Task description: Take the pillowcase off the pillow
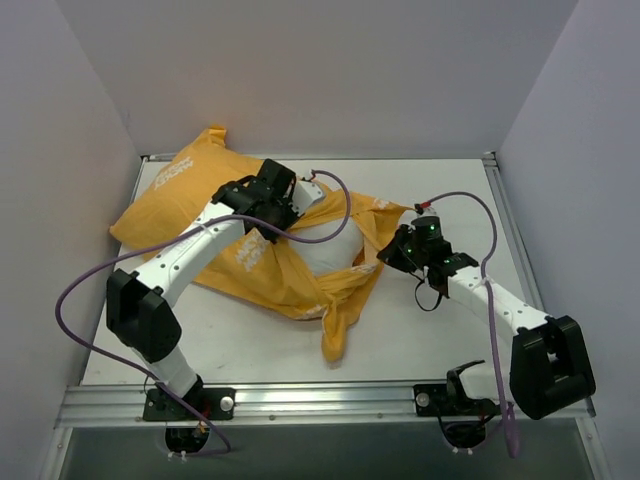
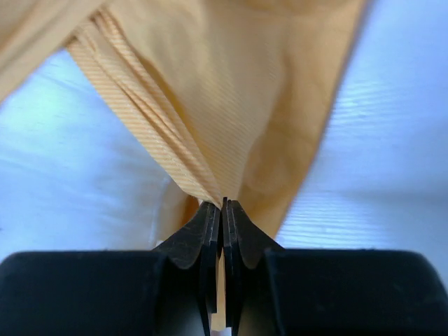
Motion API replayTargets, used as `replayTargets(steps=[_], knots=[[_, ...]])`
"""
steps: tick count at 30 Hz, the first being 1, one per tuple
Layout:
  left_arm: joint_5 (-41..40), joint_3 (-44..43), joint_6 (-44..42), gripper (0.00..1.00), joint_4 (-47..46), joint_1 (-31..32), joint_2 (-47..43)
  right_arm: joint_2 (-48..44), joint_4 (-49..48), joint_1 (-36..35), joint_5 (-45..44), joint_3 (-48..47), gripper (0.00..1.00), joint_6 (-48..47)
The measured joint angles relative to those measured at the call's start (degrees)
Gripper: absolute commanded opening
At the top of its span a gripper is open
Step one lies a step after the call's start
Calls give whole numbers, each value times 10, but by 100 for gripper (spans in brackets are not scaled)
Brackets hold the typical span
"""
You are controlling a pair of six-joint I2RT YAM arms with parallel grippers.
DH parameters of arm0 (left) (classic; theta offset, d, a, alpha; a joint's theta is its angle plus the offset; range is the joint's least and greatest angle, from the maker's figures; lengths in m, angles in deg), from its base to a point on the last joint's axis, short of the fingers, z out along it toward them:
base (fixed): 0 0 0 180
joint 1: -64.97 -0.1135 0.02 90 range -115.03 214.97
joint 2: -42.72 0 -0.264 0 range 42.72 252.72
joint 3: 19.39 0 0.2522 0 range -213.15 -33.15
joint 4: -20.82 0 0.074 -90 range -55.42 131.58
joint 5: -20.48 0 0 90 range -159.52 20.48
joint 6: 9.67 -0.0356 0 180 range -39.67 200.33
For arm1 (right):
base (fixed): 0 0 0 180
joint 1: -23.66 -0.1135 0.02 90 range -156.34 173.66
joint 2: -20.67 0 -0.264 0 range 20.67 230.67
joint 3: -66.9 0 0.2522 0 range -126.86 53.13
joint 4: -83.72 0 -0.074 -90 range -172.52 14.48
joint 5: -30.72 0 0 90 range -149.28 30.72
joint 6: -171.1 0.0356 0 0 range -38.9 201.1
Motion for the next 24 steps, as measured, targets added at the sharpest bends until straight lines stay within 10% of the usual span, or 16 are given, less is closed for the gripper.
replayTargets(steps=[10, 18, 24], knots=[[20, 48, -22, 6, -60, -145, -36, 4, -82, 85, 92, 86, 0, -1], [5, 63, -70, 96, -62, -128, -73, 70, -141, -42, 90, 55, 0, 21], [49, 27, -85, 94, -39, 33, -81, 74, -155, -43, 92, 52, 0, 47]])
